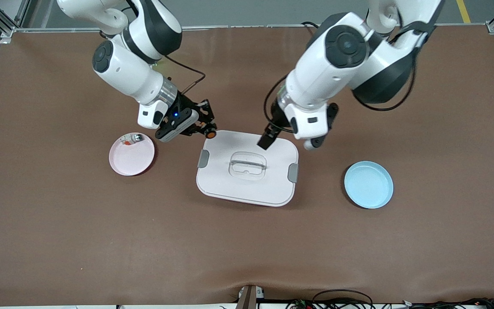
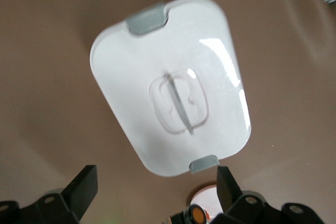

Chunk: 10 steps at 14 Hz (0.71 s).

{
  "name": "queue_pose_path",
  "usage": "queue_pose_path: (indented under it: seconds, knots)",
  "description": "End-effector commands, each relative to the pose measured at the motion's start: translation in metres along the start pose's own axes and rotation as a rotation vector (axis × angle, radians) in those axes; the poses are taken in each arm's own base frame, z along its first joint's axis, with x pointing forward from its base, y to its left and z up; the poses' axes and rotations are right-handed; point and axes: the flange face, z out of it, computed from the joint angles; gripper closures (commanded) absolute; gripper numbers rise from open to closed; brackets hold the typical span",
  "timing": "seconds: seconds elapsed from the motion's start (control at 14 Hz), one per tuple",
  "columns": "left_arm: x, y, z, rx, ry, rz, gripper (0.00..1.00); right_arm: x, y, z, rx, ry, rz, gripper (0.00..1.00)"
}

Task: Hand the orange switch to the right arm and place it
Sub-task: 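Carry the switch to the white plate while the left gripper withdraws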

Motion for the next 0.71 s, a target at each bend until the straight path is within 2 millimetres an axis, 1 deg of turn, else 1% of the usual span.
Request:
queue_pose_path:
  seconds: [0.0,0.07,0.21,0.28,0.36,0.43,0.5,0.64]
  knots:
    - [0.016,-0.017,-0.027,0.033,0.093,0.178,0.0,-0.003,0.033,-0.007,-0.066,-0.115,-0.252,1.0]
    - [0.035,-0.021,-0.035,0.057,0.113,0.235,0.0,-0.007,0.045,-0.008,-0.101,-0.153,-0.329,1.0]
    - [0.066,-0.03,-0.048,0.094,0.138,0.354,0.0,-0.017,0.057,-0.002,-0.183,-0.228,-0.453,1.0]
    - [0.084,-0.035,-0.06,0.103,0.152,0.384,0.0,-0.02,0.068,-0.002,-0.22,-0.259,-0.503,1.0]
    - [0.102,-0.041,-0.067,0.12,0.157,0.412,0.0,-0.026,0.074,0.002,-0.243,-0.289,-0.542,1.0]
    - [0.114,-0.047,-0.078,0.134,0.161,0.451,0.0,-0.03,0.085,0.003,-0.254,-0.308,-0.579,1.0]
    - [0.131,-0.055,-0.088,0.15,0.162,0.486,0.0,-0.032,0.101,0.0,-0.252,-0.319,-0.625,1.0]
    - [0.162,-0.071,-0.111,0.169,0.164,0.578,0.0,-0.04,0.126,-0.001,-0.238,-0.338,-0.717,1.0]
